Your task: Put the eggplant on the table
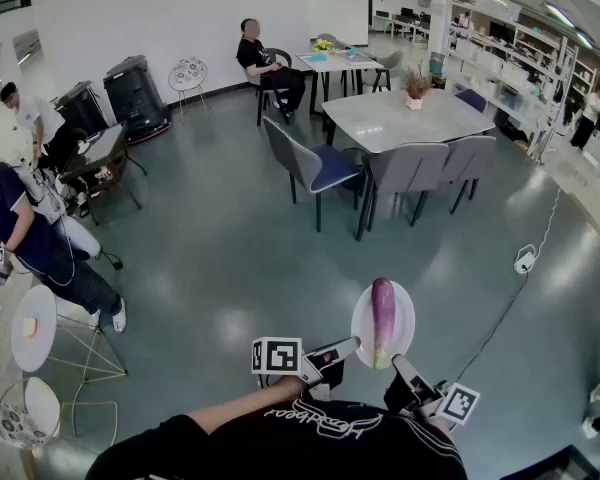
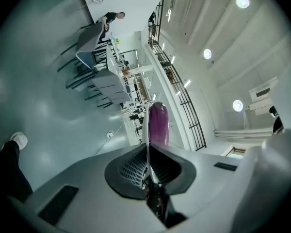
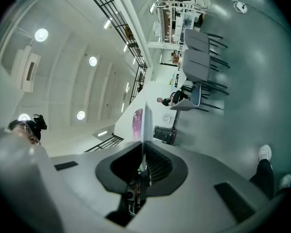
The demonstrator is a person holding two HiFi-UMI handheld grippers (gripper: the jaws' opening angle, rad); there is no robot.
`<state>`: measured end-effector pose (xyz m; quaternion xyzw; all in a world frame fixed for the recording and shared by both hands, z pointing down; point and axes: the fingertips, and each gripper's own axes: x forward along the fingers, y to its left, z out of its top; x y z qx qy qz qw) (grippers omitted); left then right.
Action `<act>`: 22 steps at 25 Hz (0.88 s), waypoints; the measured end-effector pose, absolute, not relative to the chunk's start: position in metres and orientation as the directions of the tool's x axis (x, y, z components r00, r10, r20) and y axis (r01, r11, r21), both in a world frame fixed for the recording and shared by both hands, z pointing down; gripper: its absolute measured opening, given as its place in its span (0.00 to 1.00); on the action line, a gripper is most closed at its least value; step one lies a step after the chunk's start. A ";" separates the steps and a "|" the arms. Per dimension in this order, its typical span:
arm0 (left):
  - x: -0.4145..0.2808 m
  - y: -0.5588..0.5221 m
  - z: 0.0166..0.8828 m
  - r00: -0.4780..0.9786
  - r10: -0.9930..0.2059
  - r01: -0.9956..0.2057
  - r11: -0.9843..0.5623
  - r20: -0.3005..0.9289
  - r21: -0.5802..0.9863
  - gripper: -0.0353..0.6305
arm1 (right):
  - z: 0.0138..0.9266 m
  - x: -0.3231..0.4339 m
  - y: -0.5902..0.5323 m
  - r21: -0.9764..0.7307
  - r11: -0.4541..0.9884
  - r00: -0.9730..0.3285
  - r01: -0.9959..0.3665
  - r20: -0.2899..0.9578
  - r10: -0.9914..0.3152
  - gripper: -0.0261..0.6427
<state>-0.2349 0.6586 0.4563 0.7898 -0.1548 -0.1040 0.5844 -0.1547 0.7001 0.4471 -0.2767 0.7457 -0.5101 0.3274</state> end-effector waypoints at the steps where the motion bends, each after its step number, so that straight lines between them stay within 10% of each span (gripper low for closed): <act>1: -0.234 0.659 0.455 0.931 -0.365 -0.124 -0.271 0.018 0.955 0.09 | 0.446 -0.155 0.701 -0.942 0.328 -0.634 -0.077 -0.208 -0.745 0.07; 22: -0.229 0.665 0.446 0.936 -0.351 -0.123 -0.296 0.012 0.947 0.09 | 0.437 -0.151 0.707 -0.934 0.352 -0.634 -0.064 -0.234 -0.737 0.07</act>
